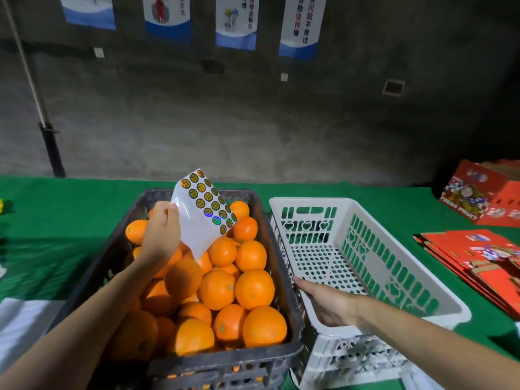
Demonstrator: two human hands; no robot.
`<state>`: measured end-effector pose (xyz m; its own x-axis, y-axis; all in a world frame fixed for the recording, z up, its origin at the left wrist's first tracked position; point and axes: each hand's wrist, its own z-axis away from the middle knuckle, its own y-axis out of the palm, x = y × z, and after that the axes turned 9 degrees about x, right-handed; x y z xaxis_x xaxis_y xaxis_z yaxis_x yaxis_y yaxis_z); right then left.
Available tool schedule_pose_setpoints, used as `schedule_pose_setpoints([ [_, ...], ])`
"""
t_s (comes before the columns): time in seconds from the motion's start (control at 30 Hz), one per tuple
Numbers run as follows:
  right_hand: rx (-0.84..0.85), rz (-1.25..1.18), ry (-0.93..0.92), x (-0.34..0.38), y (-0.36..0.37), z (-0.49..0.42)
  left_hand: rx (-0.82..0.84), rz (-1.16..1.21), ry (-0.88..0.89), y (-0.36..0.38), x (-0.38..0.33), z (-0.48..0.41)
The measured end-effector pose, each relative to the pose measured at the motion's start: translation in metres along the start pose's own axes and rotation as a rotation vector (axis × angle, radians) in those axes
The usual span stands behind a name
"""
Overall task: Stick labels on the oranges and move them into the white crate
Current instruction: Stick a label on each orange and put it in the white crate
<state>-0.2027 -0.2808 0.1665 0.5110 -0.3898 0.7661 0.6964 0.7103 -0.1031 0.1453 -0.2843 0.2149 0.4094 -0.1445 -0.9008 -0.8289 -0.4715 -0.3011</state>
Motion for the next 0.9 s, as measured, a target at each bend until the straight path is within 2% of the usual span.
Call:
schedule_pose_setpoints([
  [0.2, 0.090, -0.286, -0.028, -0.012, 0.018, -0.002, 0.008, 0.004, 0.003, 0.002, 0.003, -0.001],
  [0.3, -0.003, -0.243, 0.000, -0.015, 0.033, 0.000, 0.016, -0.021, 0.007, 0.003, 0.004, -0.002],
  [0.37, -0.037, -0.094, 0.012, -0.013, 0.036, 0.013, 0.013, -0.039, 0.017, 0.004, 0.006, -0.003],
  [0.43, -0.078, 0.230, 0.013, -0.005, 0.024, 0.042, 0.010, -0.033, 0.020, 0.003, 0.007, -0.004],
  [0.47, -0.034, 0.416, 0.006, -0.001, 0.016, 0.058, 0.011, -0.028, 0.021, 0.003, 0.007, -0.004],
  [0.53, 0.053, 0.686, 0.129, -0.004, -0.003, 0.088, 0.011, -0.031, 0.028, 0.003, 0.008, -0.005],
  [0.63, 0.072, 0.836, 0.319, -0.026, -0.023, 0.106, 0.013, -0.058, 0.044, 0.005, 0.008, -0.006],
  [0.73, 0.040, 0.983, 0.415, -0.033, -0.021, 0.109, 0.022, -0.052, 0.056, 0.005, 0.009, -0.005],
  [0.9, -0.022, 0.994, 0.280, -0.030, -0.006, 0.111, 0.039, -0.032, 0.067, 0.005, 0.006, -0.001],
])
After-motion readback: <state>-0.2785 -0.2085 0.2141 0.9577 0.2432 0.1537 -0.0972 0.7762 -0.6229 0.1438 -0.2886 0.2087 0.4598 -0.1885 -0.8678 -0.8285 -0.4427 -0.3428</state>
